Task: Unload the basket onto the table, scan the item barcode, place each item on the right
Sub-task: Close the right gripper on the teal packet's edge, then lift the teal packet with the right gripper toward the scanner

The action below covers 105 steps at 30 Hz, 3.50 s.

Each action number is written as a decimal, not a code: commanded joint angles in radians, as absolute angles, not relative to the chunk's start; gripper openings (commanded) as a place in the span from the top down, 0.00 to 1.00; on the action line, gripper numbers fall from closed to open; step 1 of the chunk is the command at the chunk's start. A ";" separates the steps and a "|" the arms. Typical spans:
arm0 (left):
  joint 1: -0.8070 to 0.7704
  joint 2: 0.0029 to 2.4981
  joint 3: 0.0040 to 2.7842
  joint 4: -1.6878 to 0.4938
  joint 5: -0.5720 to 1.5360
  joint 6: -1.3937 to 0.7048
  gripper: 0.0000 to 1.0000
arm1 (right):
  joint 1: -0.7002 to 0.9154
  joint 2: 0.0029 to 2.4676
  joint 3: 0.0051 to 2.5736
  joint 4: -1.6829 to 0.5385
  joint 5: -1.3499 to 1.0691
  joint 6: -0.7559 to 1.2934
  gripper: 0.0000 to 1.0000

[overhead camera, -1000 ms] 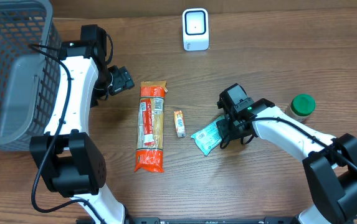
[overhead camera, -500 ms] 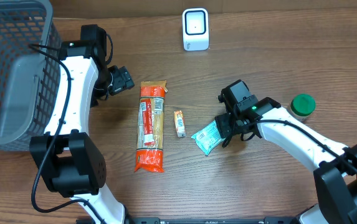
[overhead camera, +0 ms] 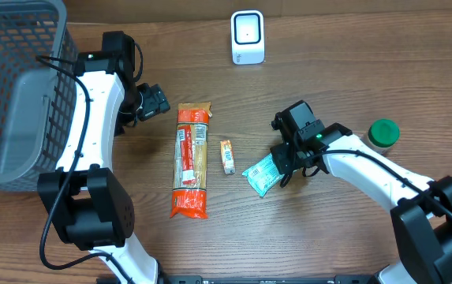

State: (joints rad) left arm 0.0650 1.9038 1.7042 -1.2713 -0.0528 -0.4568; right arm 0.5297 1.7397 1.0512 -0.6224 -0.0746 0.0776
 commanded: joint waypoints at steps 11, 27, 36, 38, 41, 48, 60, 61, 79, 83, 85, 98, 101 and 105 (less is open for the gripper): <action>0.058 1.885 1.703 -1.271 -0.055 -0.450 0.00 | 0.512 1.795 1.046 -0.644 -0.093 0.082 0.43; 0.058 1.885 1.703 -1.271 -0.054 -0.450 0.00 | 0.511 1.796 1.046 -0.686 -0.137 0.082 0.63; 0.058 1.885 1.703 -1.271 -0.055 -0.450 0.00 | 0.509 1.763 1.048 -0.686 -0.164 0.078 0.94; 0.058 1.885 1.703 -1.271 -0.055 -0.450 0.00 | 0.509 1.720 1.048 -0.683 -0.177 0.075 0.96; 0.058 1.885 1.703 -1.271 -0.055 -0.450 0.00 | 0.508 1.638 1.048 -0.688 -0.205 0.046 0.96; 0.058 1.885 1.703 -1.271 -0.055 -0.449 0.00 | 0.508 1.482 1.048 -0.720 -0.346 0.044 0.96; 0.058 1.885 1.703 -1.271 -0.055 -0.449 0.00 | 0.508 1.209 1.049 -0.800 -0.433 0.055 0.96; 0.058 1.885 1.703 -1.271 -0.055 -0.449 0.00 | 0.508 1.179 1.049 -0.801 -0.411 0.065 0.96; 0.058 1.885 1.703 -1.271 -0.055 -0.450 0.00 | 0.508 1.061 1.049 -0.881 -0.315 0.108 0.96; 0.058 1.885 1.703 -1.271 -0.055 -0.450 0.00 | 0.508 1.061 1.049 -0.882 -0.315 0.108 0.96; 0.058 1.885 1.703 -1.271 -0.055 -0.450 0.00 | 0.508 1.061 1.049 -0.881 -0.315 0.108 0.96; 0.058 1.885 1.703 -1.271 -0.055 -0.449 0.00 | 0.508 1.060 1.049 -0.880 -0.314 0.100 0.96; 0.058 1.885 1.703 -1.271 -0.055 -0.450 0.00 | 0.508 1.061 1.050 -0.863 -0.314 0.101 0.97; 0.058 1.885 1.703 -1.271 -0.055 -0.449 0.00 | 0.508 1.070 1.103 -0.868 -0.314 0.101 0.97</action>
